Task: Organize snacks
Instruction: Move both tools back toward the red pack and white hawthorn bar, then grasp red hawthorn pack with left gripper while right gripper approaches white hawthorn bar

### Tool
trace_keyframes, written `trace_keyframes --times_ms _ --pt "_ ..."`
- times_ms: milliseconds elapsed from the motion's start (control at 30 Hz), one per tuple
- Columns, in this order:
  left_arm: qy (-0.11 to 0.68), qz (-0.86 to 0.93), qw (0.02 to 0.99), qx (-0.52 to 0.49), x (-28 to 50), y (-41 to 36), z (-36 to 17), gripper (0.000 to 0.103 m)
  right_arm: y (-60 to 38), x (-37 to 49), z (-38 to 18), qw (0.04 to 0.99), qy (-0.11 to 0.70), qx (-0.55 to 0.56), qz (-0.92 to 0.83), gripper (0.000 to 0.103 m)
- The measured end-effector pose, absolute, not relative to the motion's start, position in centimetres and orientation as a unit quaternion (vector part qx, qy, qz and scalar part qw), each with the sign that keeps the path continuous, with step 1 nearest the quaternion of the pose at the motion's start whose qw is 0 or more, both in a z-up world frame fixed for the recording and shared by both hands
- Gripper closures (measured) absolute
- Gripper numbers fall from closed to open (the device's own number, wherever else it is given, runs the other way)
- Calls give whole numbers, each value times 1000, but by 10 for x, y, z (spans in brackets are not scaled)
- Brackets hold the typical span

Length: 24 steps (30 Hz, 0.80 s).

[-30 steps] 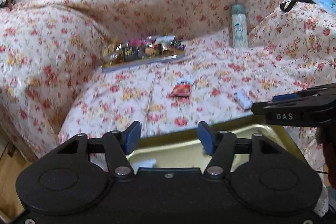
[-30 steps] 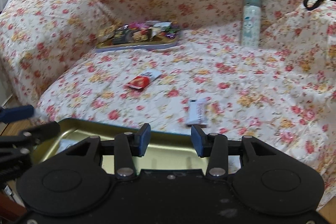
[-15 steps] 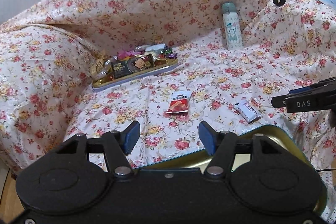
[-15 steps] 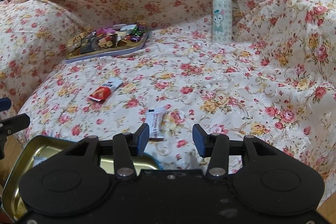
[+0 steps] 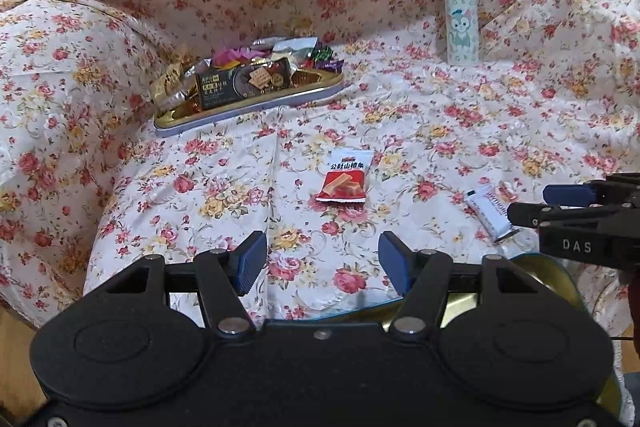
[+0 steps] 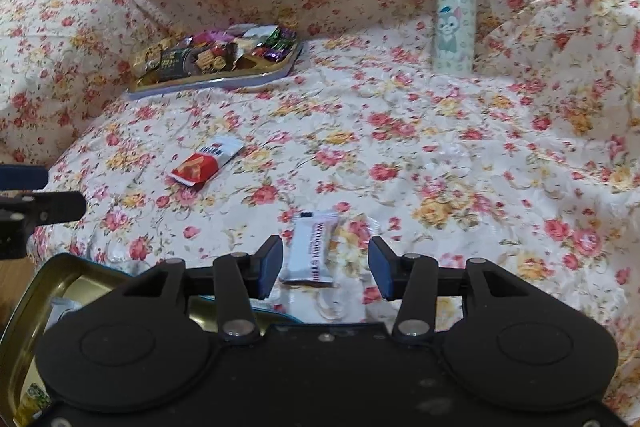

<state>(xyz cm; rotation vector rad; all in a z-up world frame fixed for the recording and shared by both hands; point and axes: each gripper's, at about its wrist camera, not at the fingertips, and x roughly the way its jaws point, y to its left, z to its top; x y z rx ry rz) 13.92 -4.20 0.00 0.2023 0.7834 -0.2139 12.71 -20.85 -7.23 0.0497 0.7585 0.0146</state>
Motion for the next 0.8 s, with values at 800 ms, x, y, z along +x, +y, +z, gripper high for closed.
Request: trace_keyframes --times_ms 800 --pt "434 -115 890 80 192 -43 -39 37 -199 159 -100 914 404 14 22 53"
